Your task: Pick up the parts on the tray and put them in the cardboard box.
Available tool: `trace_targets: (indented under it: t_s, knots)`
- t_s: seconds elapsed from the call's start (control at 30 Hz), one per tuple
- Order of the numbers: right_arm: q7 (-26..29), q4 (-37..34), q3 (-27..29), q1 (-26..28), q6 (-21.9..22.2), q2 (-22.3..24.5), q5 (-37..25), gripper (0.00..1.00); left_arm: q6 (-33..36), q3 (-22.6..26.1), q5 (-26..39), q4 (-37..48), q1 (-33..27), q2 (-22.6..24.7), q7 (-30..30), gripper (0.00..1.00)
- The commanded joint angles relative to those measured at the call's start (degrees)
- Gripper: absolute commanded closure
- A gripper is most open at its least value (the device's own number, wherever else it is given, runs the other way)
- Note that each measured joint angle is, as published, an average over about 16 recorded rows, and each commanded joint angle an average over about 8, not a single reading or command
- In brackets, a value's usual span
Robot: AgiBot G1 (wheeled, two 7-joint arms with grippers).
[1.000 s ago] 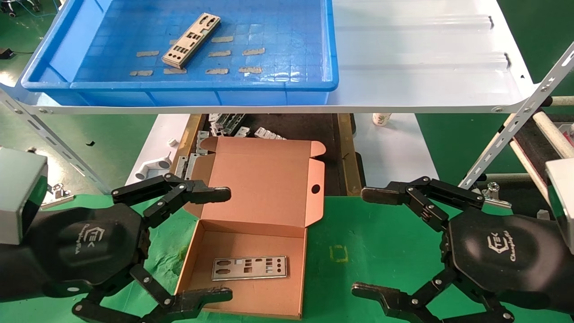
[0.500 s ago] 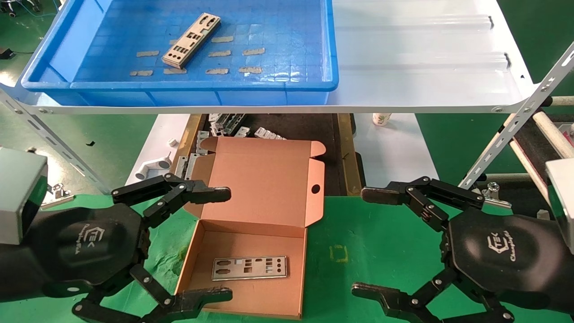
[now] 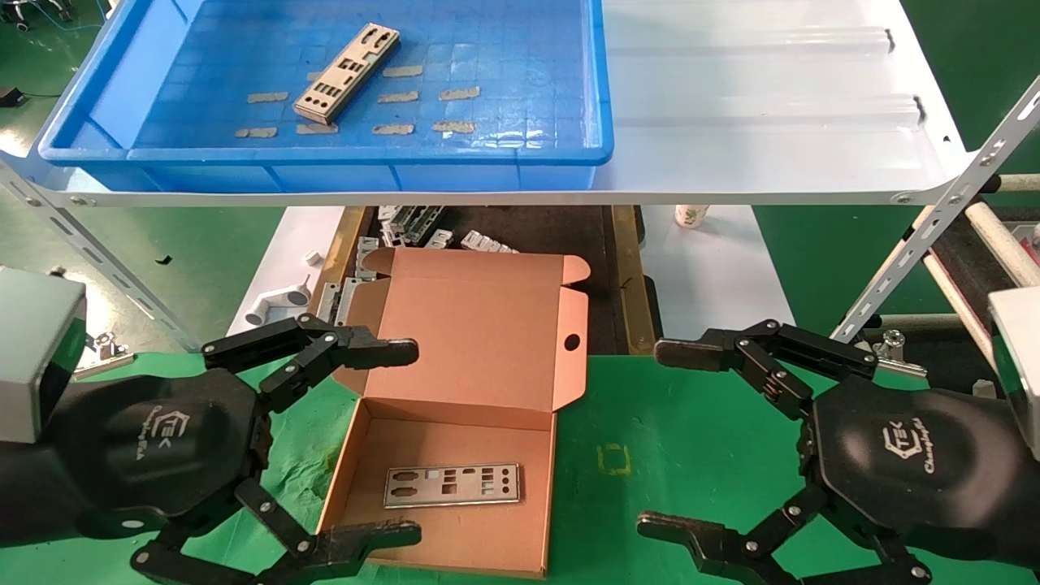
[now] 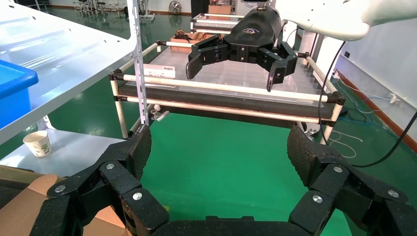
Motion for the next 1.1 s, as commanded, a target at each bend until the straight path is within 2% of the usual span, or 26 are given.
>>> trace_targets:
  t_s: [0.03,1.1]
  knots:
    - [0.00,0.00,0.00,0.00,0.00,0.00,0.00,0.00,0.00,0.00,0.00,0.00,0.00,0.00,0.00,0.00]
    - [0.00,0.00,0.00,0.00,0.00,0.00,0.00,0.00,0.00,0.00,0.00,0.00,0.00,0.00,0.00,0.00]
